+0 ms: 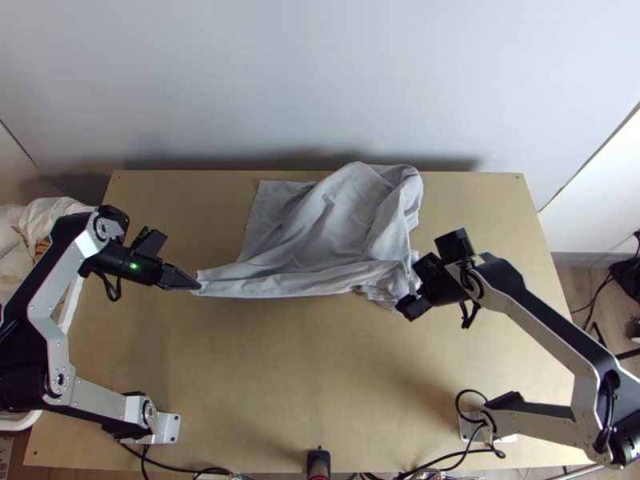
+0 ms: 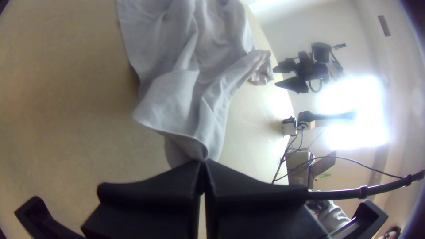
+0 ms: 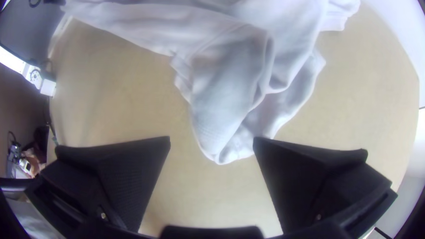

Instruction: Fold the t-shirt

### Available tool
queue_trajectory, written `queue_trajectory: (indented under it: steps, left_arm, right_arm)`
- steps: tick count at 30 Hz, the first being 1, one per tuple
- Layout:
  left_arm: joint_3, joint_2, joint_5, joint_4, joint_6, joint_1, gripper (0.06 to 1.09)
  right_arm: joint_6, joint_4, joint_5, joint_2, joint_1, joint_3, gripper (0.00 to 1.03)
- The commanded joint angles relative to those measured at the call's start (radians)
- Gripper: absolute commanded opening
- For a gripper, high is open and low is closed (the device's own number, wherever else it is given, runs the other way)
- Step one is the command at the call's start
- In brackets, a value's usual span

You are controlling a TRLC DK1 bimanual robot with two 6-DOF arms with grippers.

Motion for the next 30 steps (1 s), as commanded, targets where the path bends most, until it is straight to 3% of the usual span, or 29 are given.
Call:
queue_trajectory:
  steps: [1,4,5,6,8,16,25,27,30]
  left_arm:
    - [-0.003,-0.002,0.001,-0.001,-0.001,0.004,0.09]
    - [-0.011,-0.013,0.001,-0.001,0.0,0.015,0.09]
    - [-0.015,-0.018,0.001,-0.001,0.0,0.022,0.09]
    - [-0.019,-0.021,0.001,-0.001,0.004,0.028,0.09]
    - [-0.029,-0.029,-0.003,-0.001,0.008,0.041,0.09]
    - [-0.057,-0.048,-0.003,-0.001,0.02,0.067,0.09]
    - [-0.061,-0.05,-0.006,0.002,0.022,0.056,0.09]
    - [-0.066,-0.053,-0.006,0.0,0.022,0.045,0.09]
    - [-0.068,-0.055,-0.01,-0.001,0.022,0.038,0.09]
  right_arm:
    - [0.004,0.055,0.004,0.069,0.0,0.011,0.66]
    - [0.006,0.061,0.004,0.09,0.016,0.028,0.6]
    - [0.004,0.061,0.004,0.093,0.022,0.034,0.54]
    - [-0.005,0.061,0.004,0.098,0.031,0.039,0.41]
    - [-0.03,0.065,0.004,0.11,0.037,0.048,0.04]
    - [-0.04,0.018,0.001,0.047,0.035,0.065,0.03]
    - [-0.192,-0.413,-0.207,0.061,0.04,0.212,0.03]
    - [-0.249,-0.528,-0.278,0.098,0.04,0.246,0.03]
    - [-0.333,-0.628,-0.315,0.124,0.04,0.269,0.03]
